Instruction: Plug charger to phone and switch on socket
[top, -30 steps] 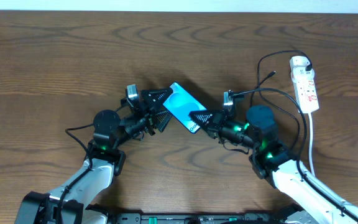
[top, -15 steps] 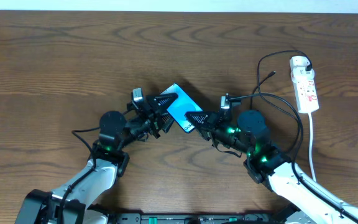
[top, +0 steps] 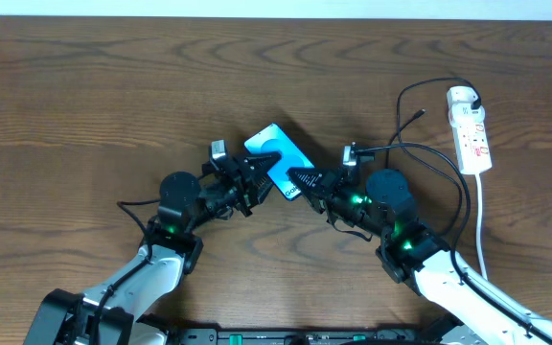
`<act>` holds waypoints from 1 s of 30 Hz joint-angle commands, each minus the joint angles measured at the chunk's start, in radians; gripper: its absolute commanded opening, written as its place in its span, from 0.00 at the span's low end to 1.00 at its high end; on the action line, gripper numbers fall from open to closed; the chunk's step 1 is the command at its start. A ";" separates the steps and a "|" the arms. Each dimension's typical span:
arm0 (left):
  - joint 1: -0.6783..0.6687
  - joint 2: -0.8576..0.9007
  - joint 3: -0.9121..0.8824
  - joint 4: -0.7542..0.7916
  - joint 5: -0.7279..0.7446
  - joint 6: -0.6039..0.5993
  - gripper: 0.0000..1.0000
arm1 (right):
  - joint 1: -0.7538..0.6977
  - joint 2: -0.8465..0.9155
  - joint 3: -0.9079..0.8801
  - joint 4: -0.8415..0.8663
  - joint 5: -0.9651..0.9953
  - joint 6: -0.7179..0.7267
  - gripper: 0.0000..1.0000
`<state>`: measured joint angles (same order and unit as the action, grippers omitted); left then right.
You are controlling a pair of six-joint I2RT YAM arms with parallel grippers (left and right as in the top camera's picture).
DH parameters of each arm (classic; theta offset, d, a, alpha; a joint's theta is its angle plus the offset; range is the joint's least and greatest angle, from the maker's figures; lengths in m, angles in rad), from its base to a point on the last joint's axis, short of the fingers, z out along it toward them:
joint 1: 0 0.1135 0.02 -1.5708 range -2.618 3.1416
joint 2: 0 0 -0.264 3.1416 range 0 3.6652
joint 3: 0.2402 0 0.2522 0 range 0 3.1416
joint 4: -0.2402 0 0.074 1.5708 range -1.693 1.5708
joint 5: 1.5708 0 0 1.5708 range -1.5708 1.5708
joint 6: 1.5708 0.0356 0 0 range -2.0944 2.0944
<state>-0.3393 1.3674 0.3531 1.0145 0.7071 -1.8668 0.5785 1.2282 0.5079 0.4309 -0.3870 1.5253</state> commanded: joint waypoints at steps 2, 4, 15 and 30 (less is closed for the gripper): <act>-0.012 -0.012 0.011 0.028 0.014 -0.024 0.26 | 0.005 0.003 0.005 -0.016 0.078 -0.011 0.01; -0.012 -0.012 0.011 0.028 0.014 -0.024 0.23 | 0.006 0.003 0.005 -0.016 0.086 -0.011 0.01; -0.012 -0.012 0.011 0.014 -0.088 0.003 0.08 | 0.006 0.003 0.005 -0.016 0.005 -0.011 0.02; 0.006 -0.008 0.011 -0.258 -0.122 0.177 0.08 | 0.004 0.003 0.005 -0.115 -0.011 -0.151 0.43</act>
<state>-0.3481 1.3670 0.3538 0.8433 0.6022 -1.7763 0.5819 1.2289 0.5148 0.3408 -0.4076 1.4860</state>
